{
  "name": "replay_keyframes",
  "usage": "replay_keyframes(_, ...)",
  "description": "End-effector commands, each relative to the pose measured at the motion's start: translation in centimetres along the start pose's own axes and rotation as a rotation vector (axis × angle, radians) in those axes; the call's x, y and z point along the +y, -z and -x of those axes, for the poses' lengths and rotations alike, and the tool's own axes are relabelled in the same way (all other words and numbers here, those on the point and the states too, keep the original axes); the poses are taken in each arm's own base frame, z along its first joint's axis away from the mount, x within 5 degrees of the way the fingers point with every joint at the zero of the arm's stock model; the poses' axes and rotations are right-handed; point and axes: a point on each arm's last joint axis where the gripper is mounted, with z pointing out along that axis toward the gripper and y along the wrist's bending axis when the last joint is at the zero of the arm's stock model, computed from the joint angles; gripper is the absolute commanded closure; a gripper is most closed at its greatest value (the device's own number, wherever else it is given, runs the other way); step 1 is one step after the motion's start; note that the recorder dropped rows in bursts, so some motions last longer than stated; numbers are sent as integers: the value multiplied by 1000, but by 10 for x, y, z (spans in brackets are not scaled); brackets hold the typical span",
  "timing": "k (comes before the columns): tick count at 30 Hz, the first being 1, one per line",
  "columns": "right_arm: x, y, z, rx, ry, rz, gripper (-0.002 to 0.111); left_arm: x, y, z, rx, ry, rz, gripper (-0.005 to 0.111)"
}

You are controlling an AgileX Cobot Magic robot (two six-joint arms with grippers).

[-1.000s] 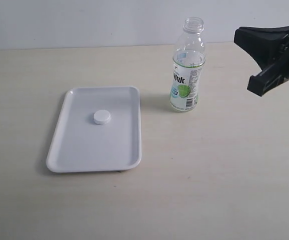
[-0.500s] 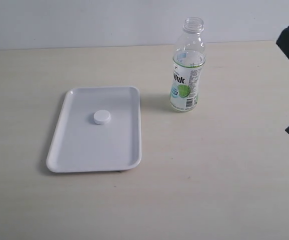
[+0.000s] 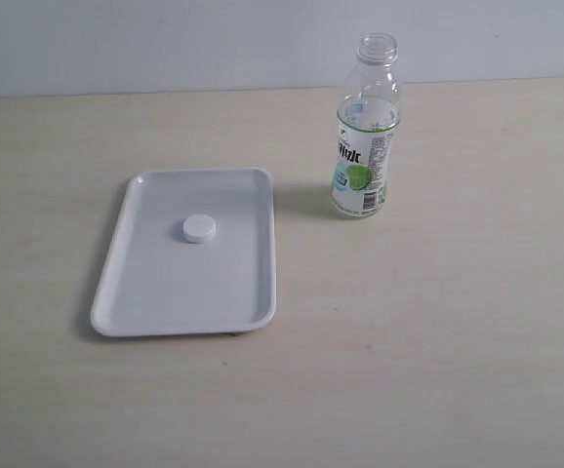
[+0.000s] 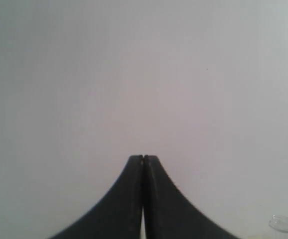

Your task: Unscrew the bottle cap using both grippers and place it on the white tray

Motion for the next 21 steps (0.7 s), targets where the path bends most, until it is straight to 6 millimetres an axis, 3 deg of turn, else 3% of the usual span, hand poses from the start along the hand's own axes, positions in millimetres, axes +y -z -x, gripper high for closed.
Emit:
replay_keyframes(1,-4,10,-3,43,-49,-94,108,-2,1,-7,65,-39,-28,107)
replay_keyframes(9,-9,22,-4,75,-124,-198,108,-3,7,-16,131,-40,-50,107)
replay_keyframes(21,-15,31,-9,108,-321,-312,108,3,56,-21,0,-18,-59,107)
